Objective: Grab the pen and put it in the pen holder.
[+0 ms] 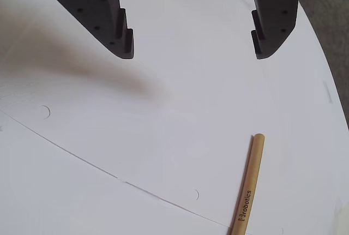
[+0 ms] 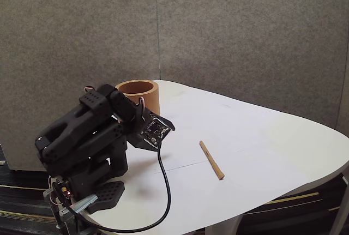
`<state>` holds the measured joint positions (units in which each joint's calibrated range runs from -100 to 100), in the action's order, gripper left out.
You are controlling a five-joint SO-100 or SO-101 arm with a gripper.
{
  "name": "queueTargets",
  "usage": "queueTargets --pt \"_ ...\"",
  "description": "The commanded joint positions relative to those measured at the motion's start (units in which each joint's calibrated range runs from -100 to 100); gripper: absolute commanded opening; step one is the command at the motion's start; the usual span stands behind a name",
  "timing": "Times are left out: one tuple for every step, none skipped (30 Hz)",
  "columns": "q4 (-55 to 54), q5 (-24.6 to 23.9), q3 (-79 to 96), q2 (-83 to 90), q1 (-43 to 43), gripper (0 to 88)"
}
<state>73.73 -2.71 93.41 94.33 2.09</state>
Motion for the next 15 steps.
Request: queueTargets --pt "0.8 -0.3 0.1 -0.3 0.0 30.7" --pt "0.8 -0.3 0.1 -0.3 0.0 30.7" --pt "0.8 -0.3 0.1 -0.3 0.0 30.7" --pt "0.8 -0.3 0.1 -0.3 0.0 30.7" --pt "0.8 -0.3 0.1 -0.3 0.0 30.7" --pt "0.8 -0.3 0.1 -0.3 0.0 30.7" --pt "0.8 -0.3 0.1 -0.3 0.1 30.7" --pt "0.8 -0.3 0.1 -0.3 0.4 30.7" --pt "0.8 -0.3 0.1 -0.3 0.5 30.6" --pt "0.8 -0.3 0.1 -0.3 0.5 30.6" --pt "0.8 -0.2 0.1 -0.3 0.5 30.6" --pt "0.8 0.0 0.1 -0.3 0.6 30.6" --pt "0.8 0.1 0.0 -0.4 0.6 30.6" --pt "1.0 0.1 -0.1 -0.6 0.7 30.6" --pt "1.2 0.1 -0.1 -0.7 0.8 30.6"
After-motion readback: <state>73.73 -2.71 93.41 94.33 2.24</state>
